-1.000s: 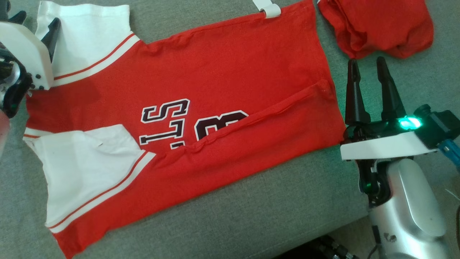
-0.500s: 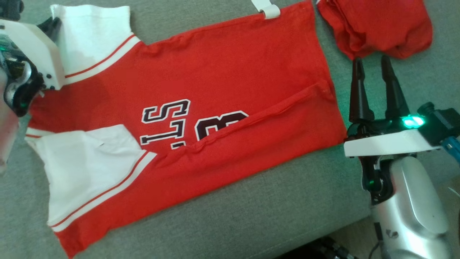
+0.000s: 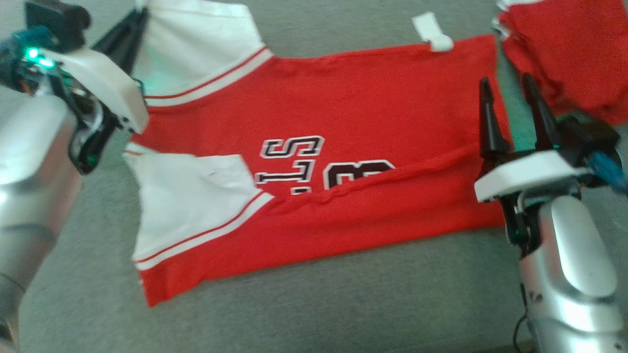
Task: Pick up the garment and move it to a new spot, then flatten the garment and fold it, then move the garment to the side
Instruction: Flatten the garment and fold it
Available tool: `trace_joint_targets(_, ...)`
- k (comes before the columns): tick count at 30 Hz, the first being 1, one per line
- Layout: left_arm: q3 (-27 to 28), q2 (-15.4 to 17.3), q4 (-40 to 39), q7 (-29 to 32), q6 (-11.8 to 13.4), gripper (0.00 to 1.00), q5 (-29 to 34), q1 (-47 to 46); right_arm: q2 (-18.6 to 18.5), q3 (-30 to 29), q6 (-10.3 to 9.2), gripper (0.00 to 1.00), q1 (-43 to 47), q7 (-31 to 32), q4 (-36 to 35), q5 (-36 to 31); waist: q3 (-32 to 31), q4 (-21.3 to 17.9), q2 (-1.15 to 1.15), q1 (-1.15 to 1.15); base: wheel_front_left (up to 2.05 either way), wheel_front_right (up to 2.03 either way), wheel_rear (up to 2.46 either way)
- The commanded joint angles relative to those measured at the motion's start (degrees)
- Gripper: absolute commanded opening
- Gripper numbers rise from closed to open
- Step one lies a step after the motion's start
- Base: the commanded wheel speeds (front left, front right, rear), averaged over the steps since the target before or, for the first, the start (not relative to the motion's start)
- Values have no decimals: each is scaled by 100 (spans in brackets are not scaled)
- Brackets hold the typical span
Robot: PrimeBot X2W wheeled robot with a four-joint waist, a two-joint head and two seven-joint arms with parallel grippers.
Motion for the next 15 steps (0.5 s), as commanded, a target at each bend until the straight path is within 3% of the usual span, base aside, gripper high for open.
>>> trace_joint_targets(1, 142, 230, -235, -130, 10, 0, -36, -66, -15, 67, -4, 100, -204, 257, -63, -163, -187, 352, 0, 0, 0, 0, 0)
trace_joint_targets(7, 3, 366, -909, -346, 28, 0, -6, 272, -81, -377, -4, 100, -774, 1192, 522, -708, -250, 817, 0, 0, 0, 0, 0)
trace_joint_targets(15, -183, 476, -1899, -188, 179, 0, -52, 750, -694, -638, -4, 100, -1528, 1861, 1696, -1481, -225, 1202, 0, 0, 0, 0, 0)
